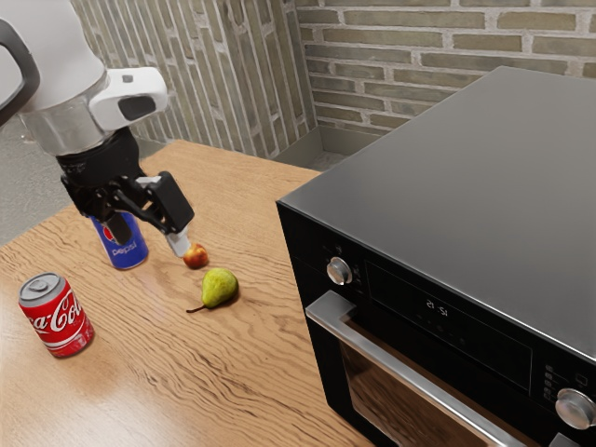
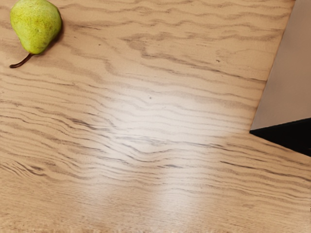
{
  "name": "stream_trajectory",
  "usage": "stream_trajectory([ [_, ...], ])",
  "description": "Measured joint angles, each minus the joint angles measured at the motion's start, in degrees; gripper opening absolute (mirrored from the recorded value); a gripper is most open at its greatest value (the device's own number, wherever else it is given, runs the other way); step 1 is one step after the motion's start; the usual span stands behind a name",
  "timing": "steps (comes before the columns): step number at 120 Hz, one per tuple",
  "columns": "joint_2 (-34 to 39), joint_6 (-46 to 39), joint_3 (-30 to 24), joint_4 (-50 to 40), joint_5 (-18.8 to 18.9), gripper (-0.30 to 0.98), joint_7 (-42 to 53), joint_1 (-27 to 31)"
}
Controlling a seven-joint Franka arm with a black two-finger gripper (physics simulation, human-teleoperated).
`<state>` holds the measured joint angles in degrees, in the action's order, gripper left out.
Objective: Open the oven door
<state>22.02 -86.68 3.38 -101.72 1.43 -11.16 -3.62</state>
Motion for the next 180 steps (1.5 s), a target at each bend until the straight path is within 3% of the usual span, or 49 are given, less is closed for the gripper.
stream_trajectory([
  [22,5.31,1.21,-0.55,-2.68,0.32,0.69,-8.69,0.1],
  [34,21.95,0.13,-1.12,-13.41,-0.49,0.69,-12.39,1.11],
  [41,30.75,-3.44,-1.27,-22.61,-3.22,0.69,-14.32,1.49],
  [51,33.91,-11.01,-6.3,-28.56,-9.54,0.68,-20.45,-1.52],
  [66,33.46,-20.87,-10.58,-31.08,-13.52,0.68,-33.47,-7.9],
  [80,32.94,-26.62,-10.8,-32.19,-11.25,0.69,-46.7,-14.36],
  [103,28.93,-33.17,-11.0,-32.39,-9.63,0.68,-63.94,-17.27],
  [141,22.77,-41.72,-13.71,-32.34,-9.18,0.68,-83.73,-17.53],
  [180,17.3,-46.83,-17.4,-32.12,-9.42,0.68,-94.9,-14.46],
])
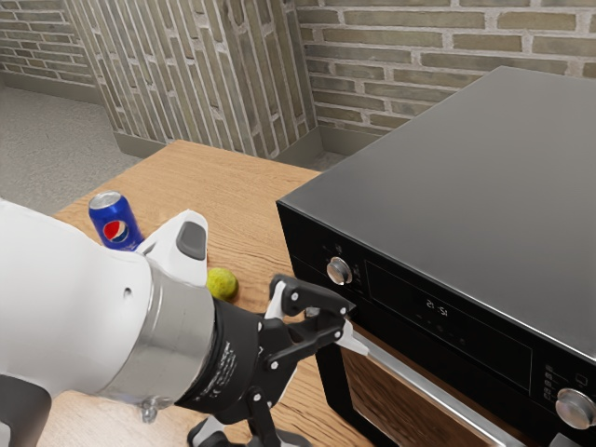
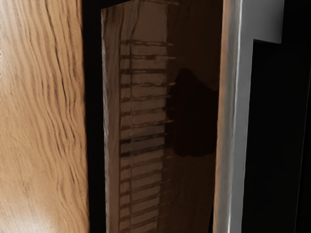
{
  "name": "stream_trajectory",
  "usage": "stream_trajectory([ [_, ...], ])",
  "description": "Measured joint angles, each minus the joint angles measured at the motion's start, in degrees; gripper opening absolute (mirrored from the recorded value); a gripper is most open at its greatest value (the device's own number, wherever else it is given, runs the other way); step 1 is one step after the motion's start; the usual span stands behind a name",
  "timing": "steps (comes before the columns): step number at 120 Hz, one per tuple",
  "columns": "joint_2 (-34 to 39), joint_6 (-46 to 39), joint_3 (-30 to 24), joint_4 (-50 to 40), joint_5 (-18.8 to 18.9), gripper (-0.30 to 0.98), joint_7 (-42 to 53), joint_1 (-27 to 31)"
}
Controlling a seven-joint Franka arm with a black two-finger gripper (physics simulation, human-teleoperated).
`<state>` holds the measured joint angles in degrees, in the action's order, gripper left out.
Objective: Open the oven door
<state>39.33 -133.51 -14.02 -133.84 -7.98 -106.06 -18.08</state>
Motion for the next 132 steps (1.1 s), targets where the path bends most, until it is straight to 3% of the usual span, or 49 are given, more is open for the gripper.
stream_trajectory([
  [61,-7.43,-3.94,-0.36,0.26,-0.55,0.68,-5.11,1.98],
  [70,-7.82,-4.19,-0.52,-0.07,-1.73,0.68,-5.19,2.65],
  [78,-5.69,-4.38,-3.92,-1.83,-4.0,0.68,-5.11,6.13],
  [86,0.4,-4.61,-8.36,-6.48,-8.42,0.69,-4.53,10.68],
  [94,10.26,-4.76,-16.28,-12.08,-16.37,0.69,-3.25,17.47],
  [103,26.51,-4.66,-26.08,-19.61,-27.21,0.69,-1.3,22.69],
  [111,43.23,-3.47,-34.35,-25.74,-34.38,0.69,0.35,23.92],
  [121,54.82,-1.24,-39.74,-28.59,-39.34,0.68,2.14,23.76],
  [132,61.67,1.9,-41.56,-29.5,-41.97,0.68,3.85,23.04],
])
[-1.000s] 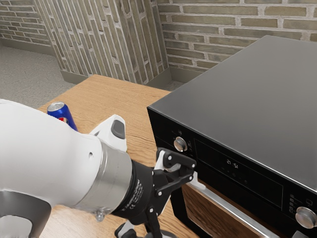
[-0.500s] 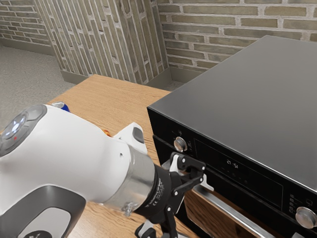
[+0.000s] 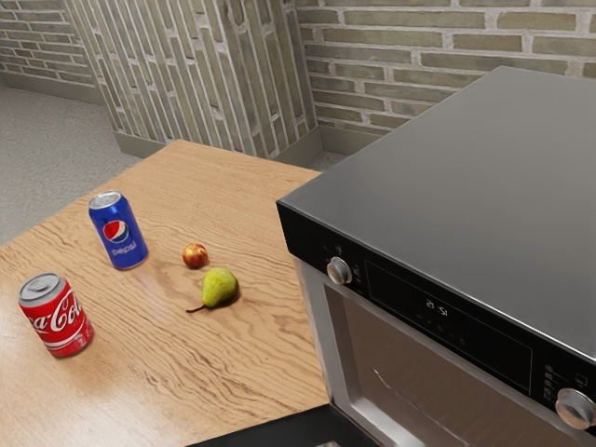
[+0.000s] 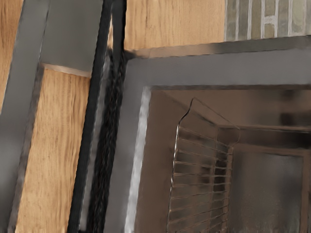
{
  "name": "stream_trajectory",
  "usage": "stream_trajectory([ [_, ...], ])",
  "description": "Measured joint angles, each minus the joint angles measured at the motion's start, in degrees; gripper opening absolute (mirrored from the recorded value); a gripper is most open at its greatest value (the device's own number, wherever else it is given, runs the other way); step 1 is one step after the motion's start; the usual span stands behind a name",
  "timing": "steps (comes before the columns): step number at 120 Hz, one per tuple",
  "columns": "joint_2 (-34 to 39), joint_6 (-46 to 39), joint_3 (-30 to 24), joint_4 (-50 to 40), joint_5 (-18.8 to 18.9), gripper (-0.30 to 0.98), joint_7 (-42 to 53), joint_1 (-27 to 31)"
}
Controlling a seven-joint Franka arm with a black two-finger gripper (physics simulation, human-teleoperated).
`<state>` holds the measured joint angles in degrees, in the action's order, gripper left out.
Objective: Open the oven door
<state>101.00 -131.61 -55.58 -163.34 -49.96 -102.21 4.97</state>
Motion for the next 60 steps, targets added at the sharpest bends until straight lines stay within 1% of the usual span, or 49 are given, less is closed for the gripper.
stream_trajectory([
  [8,0.0,2.19,-0.13,-0.02,-0.73,0.68,1.12,-0.27],
  [10,-0.25,2.68,0.55,0.2,-0.39,0.68,1.42,-0.28],
  [12,-1.55,3.33,2.8,1.29,1.15,0.68,1.79,-0.24],
  [15,-4.55,4.81,7.26,4.56,5.01,0.68,2.43,-0.06],
  [18,-9.02,7.2,12.33,10.48,10.63,0.68,3.19,0.4],
  [24,-21.6,14.49,21.31,28.22,23.03,0.68,5.5,3.51],
  [29,-34.87,21.67,29.21,45.77,32.15,0.68,8.37,6.69],
  [33,-44.67,26.99,34.89,56.57,37.75,0.68,10.78,8.02],
  [38,-55.15,32.63,41.08,64.65,42.67,0.68,13.59,7.76],
  [42,-60.96,36.38,45.41,67.91,45.23,0.68,15.62,6.57],
  [46,-64.77,39.57,48.37,69.67,47.01,0.68,17.5,6.19],
  [53,-69.7,43.94,51.31,70.94,49.12,0.69,20.58,6.06],
  [60,-73.59,46.88,52.58,70.47,50.37,0.69,23.38,5.8],
])
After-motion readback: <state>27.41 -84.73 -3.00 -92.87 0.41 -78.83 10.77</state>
